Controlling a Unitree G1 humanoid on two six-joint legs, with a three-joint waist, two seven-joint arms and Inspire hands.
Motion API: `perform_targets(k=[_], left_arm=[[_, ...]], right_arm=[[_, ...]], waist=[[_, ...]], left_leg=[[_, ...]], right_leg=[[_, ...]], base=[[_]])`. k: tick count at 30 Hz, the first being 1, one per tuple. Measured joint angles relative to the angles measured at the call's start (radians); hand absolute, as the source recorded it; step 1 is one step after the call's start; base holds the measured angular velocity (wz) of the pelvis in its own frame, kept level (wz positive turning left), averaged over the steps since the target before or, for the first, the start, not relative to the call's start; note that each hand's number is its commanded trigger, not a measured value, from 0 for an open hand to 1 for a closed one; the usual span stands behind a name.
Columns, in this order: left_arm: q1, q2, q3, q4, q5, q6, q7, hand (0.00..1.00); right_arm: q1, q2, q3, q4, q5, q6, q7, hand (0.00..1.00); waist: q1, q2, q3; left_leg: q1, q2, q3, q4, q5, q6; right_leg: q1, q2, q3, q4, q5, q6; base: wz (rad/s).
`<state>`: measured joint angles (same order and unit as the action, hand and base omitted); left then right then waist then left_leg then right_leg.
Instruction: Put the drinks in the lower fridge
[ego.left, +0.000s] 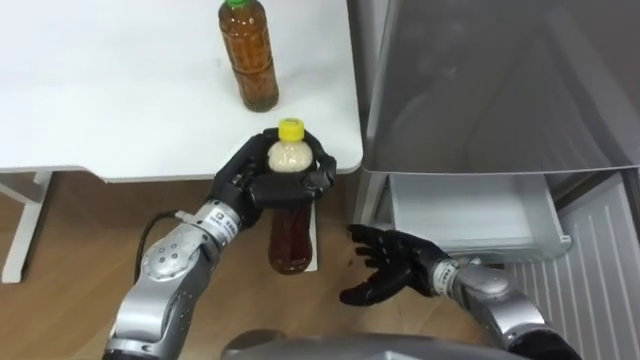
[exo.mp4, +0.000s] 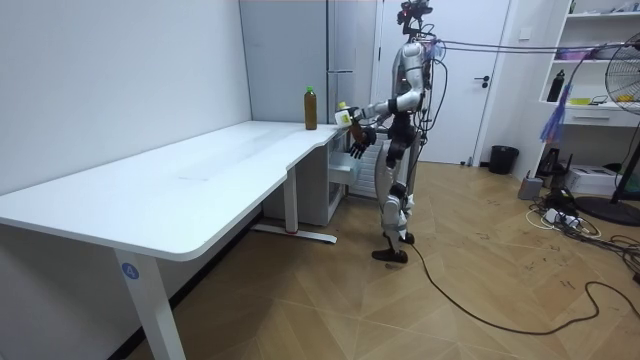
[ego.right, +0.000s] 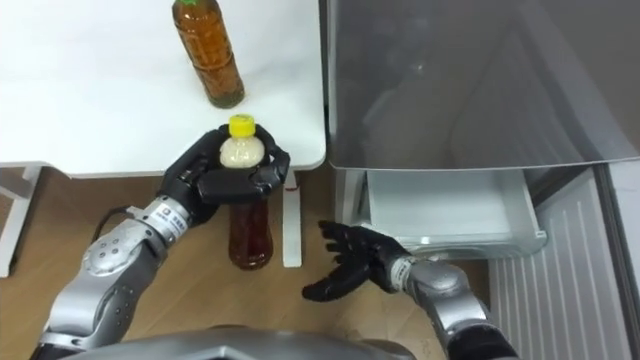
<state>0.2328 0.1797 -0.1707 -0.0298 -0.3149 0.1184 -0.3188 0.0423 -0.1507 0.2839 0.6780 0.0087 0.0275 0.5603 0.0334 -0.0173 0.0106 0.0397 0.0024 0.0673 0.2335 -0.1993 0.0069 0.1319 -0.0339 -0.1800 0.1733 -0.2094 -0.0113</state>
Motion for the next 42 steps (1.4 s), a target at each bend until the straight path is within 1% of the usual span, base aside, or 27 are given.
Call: perform_targets(k=[2,4,7,8,11,14,20,28,30,32,35,38,39,40,41,42], left_arm=[[-0.001,0.002,-0.001,0.016,-0.010,-0.001,0.001,1.00],[-0.001,0.006,-0.013,0.022,-0.010,-0.001,0.001,1.00],[-0.001,0.011,-0.032,0.026,-0.009,-0.001,0.001,1.00],[-0.001,0.012,-0.034,0.028,-0.009,-0.001,-0.003,1.00],[0.000,0.009,-0.034,0.030,-0.009,-0.001,-0.003,1.00],[-0.001,0.009,-0.033,0.030,-0.009,-0.001,-0.002,1.00],[0.000,0.008,-0.039,0.063,-0.007,-0.001,-0.016,1.00],[0.000,0.011,-0.040,0.062,-0.006,-0.003,-0.039,1.00],[0.000,0.013,-0.039,0.062,-0.006,-0.003,-0.045,1.00],[-0.001,0.012,-0.040,0.062,-0.006,-0.003,-0.046,1.00],[-0.001,0.013,-0.049,0.062,-0.007,-0.003,-0.045,1.00],[-0.001,0.013,-0.058,0.062,-0.007,-0.003,-0.041,1.00],[-0.001,0.014,-0.062,0.062,-0.007,-0.003,-0.039,1.00],[-0.001,0.014,-0.069,0.062,-0.007,-0.003,-0.033,1.00],[-0.001,0.017,-0.076,0.062,-0.007,-0.003,-0.028,1.00],[-0.001,0.019,-0.082,0.062,-0.007,-0.003,-0.024,1.00]], right_arm=[[0.003,-0.004,0.031,-0.028,0.040,0.019,0.036,0.00],[0.006,-0.007,0.050,-0.073,0.066,0.024,0.060,0.00],[0.007,-0.013,0.054,-0.139,0.126,0.028,0.101,0.00],[0.007,-0.015,0.055,-0.155,0.157,0.028,0.116,0.00],[0.007,-0.014,0.057,-0.192,0.200,0.028,0.153,0.00],[0.017,-0.013,0.060,-0.228,0.229,0.036,0.185,0.00],[0.018,-0.003,0.088,-0.229,0.276,0.039,0.229,0.00],[0.037,-0.003,0.101,-0.228,0.353,0.039,0.233,0.00],[0.038,-0.008,0.109,-0.225,0.383,0.043,0.233,0.00],[0.039,-0.009,0.112,-0.221,0.415,0.058,0.236,0.00],[0.044,-0.021,0.126,-0.219,0.455,0.062,0.236,0.00],[0.053,-0.022,0.129,-0.218,0.470,0.062,0.236,0.00],[0.056,-0.022,0.129,-0.217,0.474,0.062,0.236,0.02],[0.056,-0.022,0.131,-0.208,0.489,0.062,0.236,0.42],[0.056,-0.022,0.134,-0.197,0.506,0.063,0.236,0.79],[0.056,-0.022,0.136,-0.191,0.511,0.063,0.236,1.00]], waist=[[-0.001,0.001,0.0010],[-0.002,0.002,0.0016],[0.000,0.001,0.0027],[0.001,-0.002,0.0063],[0.002,-0.009,0.0107],[0.002,-0.010,0.0103],[0.004,-0.011,0.0100],[0.006,-0.011,0.0097],[0.006,-0.011,0.0095],[0.002,-0.009,0.0087],[0.002,-0.007,0.0067],[0.002,-0.008,0.0060],[0.001,-0.008,0.0058],[0.002,-0.008,0.0058],[0.001,-0.008,0.0057],[0.001,-0.008,0.0056]], left_leg=[[-0.002,0.000,-0.003,0.003,0.000,0.000],[-0.012,0.000,-0.013,0.006,0.000,0.000],[-0.015,-0.002,-0.017,0.009,0.000,0.000],[-0.014,-0.008,-0.020,0.009,0.000,0.000],[-0.014,-0.009,-0.029,0.008,0.000,0.000],[-0.024,-0.010,-0.030,0.008,0.000,0.000],[-0.028,-0.009,-0.030,0.005,0.000,0.000],[-0.028,-0.009,-0.033,0.005,0.000,0.000],[-0.029,-0.009,-0.033,0.005,0.000,0.000],[-0.029,-0.007,-0.037,0.005,0.000,0.000],[-0.026,-0.001,-0.036,0.005,0.000,0.000],[-0.025,-0.001,-0.031,0.005,0.000,0.000],[-0.025,-0.001,-0.029,0.005,0.000,0.000],[-0.028,-0.001,-0.029,0.006,0.000,0.000],[-0.029,-0.001,-0.029,0.005,0.000,0.000],[-0.028,-0.001,-0.029,0.005,0.000,0.000]], right_leg=[[0.004,0.000,-0.008,0.000,0.000,0.000],[0.001,-0.001,-0.016,0.000,0.000,0.000],[0.000,0.000,-0.021,-0.002,0.000,0.000],[0.001,0.000,-0.025,-0.003,0.000,0.000],[0.001,0.000,-0.035,-0.005,0.000,0.000],[-0.006,-0.001,-0.039,-0.004,0.000,0.000],[-0.012,-0.001,-0.039,-0.001,0.000,0.000],[-0.011,-0.001,-0.040,-0.001,0.000,0.001],[-0.012,-0.001,-0.041,0.000,0.000,0.001],[-0.012,-0.002,-0.042,0.003,0.000,0.001],[-0.015,-0.008,-0.040,0.014,0.000,0.001],[-0.016,-0.008,-0.041,0.015,0.000,0.001],[-0.016,-0.009,-0.041,0.015,0.000,0.001],[-0.018,-0.009,-0.041,0.015,0.000,0.001],[-0.020,-0.008,-0.042,0.015,0.000,0.001],[-0.020,-0.008,-0.042,0.015,0.000,0.001]], base=[[0.09],[0.10],[0.09],[0.07],[0.06],[0.01],[0.00],[0.00],[0.00],[0.00],[0.00],[-0.03],[-0.05],[-0.04],[0.00],[0.00]])
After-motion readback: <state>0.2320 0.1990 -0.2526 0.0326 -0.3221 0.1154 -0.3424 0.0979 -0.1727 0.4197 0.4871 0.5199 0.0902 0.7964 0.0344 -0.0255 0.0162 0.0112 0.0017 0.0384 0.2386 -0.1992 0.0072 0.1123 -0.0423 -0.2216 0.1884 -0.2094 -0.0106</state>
